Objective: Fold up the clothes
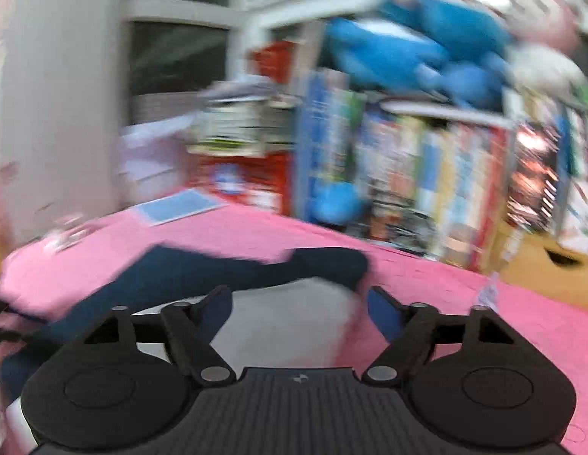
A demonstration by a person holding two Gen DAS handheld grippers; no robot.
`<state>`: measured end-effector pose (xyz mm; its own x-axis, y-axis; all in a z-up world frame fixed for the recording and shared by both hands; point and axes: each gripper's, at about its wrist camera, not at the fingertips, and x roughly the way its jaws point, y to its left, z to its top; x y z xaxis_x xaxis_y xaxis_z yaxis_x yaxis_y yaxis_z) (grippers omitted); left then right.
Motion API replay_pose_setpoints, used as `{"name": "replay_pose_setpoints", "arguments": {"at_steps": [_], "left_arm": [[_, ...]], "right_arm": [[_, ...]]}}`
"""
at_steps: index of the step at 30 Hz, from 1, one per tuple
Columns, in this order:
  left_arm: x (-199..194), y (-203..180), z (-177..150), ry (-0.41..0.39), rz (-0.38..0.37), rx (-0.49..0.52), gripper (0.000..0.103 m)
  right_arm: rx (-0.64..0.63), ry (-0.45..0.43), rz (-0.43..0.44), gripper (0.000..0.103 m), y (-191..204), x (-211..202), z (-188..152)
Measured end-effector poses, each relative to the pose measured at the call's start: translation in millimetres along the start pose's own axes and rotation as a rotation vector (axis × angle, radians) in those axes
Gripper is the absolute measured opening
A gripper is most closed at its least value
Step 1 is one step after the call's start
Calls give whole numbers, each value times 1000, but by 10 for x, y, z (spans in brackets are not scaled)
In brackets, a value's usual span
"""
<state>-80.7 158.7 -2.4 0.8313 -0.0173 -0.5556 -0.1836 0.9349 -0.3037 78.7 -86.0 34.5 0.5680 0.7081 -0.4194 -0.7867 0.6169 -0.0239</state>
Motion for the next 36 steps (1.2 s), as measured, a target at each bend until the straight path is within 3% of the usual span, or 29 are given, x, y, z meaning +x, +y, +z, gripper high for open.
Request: {"name": "replay_pose_setpoints", "arguments": {"at_steps": [2,5,9,12,16,18,20,24,25,27,31,36], "left_arm": [[-70,-26,-9,-13,22,8,72],[-204,-67,-11,-50,79,35,71],[-397,-159,53,-149,235,101,67],[-452,-375,219,-198,175,171,69],[-194,-838,425,-238,65,287,71],[71,-1021,482,-207,25,316,71],[349,-1181,501,-167,32,352,70],[836,-1226,449,-95,177,440,70],[948,-1185,417,-73,236,466,75],[1022,-1063,349,-77,280,495,88],[1019,-884,327,-81,291,487,99],[1050,-753,358,-64,266,432,103]], "right_arm": [[-70,0,62,70,288,-179,-70],[-151,86,109,70,632,-99,-284],[-185,157,159,67,975,25,-555],[-182,158,205,67,1149,76,-577],[-200,161,225,67,1336,139,-545],[-180,167,240,67,1345,148,-544],[-173,171,249,67,1349,133,-559],[-193,174,263,67,1401,115,-570],[-196,175,269,67,1403,113,-571],[-199,179,281,67,1404,115,-570],[-197,184,292,69,1401,137,-568],[-202,186,306,75,1415,147,-589]]}}
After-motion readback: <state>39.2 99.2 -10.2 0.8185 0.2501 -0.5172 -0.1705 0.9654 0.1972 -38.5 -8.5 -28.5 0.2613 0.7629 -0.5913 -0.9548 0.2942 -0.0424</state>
